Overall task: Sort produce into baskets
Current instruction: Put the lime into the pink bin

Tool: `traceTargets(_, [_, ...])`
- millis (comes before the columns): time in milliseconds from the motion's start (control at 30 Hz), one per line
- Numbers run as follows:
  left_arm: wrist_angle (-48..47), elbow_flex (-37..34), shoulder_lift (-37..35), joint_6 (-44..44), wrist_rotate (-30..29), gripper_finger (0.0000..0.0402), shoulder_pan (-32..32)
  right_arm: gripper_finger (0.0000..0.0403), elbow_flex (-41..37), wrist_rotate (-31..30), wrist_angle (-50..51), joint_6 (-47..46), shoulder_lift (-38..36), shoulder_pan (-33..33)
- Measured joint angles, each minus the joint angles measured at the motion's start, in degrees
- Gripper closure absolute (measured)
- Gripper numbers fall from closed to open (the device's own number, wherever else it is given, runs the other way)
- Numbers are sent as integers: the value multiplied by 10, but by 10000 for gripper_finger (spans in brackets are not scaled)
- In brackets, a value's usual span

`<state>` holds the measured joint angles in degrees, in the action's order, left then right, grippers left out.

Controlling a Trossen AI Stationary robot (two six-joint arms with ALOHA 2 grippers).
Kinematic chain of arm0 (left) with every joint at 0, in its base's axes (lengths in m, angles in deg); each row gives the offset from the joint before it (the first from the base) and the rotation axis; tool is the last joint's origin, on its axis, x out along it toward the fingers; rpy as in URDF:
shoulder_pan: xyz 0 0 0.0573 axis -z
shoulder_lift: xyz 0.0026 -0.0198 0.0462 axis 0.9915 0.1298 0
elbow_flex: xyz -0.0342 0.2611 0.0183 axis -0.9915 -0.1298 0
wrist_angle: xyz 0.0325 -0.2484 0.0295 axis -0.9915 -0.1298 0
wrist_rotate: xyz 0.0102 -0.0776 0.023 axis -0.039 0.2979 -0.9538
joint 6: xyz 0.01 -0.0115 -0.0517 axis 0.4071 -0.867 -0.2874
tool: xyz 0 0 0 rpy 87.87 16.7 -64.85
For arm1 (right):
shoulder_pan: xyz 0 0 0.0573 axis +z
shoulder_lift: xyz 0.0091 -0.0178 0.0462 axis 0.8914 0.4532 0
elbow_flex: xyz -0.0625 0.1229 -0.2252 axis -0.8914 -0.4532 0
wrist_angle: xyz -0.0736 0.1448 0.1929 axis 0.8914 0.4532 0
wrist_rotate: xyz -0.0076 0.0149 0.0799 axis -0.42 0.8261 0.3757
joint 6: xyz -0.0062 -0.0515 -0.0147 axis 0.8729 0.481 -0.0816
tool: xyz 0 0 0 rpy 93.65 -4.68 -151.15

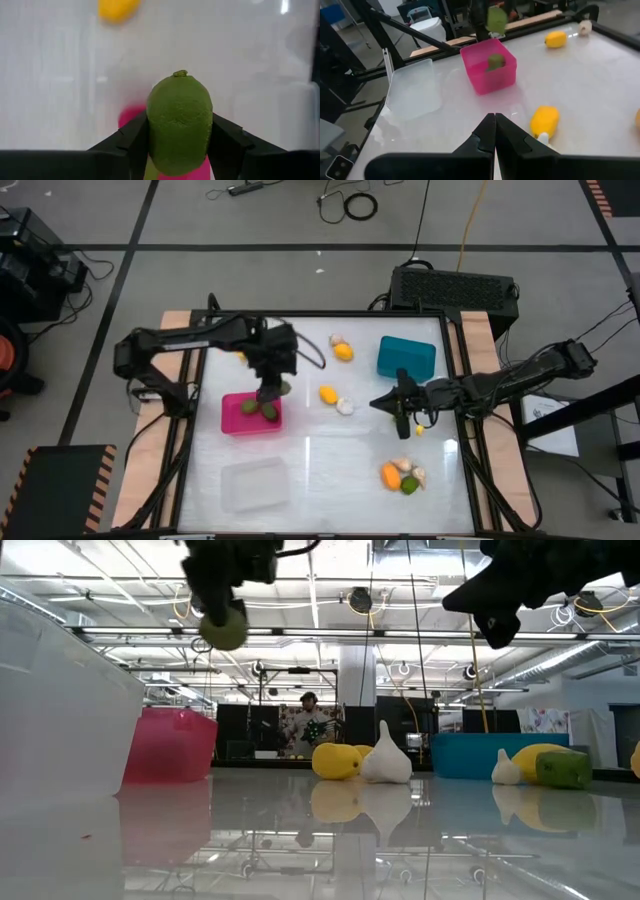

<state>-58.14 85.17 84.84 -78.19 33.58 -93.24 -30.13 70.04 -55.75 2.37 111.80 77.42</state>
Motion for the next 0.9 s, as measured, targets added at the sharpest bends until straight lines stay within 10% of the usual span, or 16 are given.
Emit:
traceTargets(167, [-41,-56,-35,-76,-81,236,47,403,0,0,0,-36,15,0])
traceTargets(900, [-21,-285,-51,-255,-97,226,165,403,0,3,-1,-25,27,0])
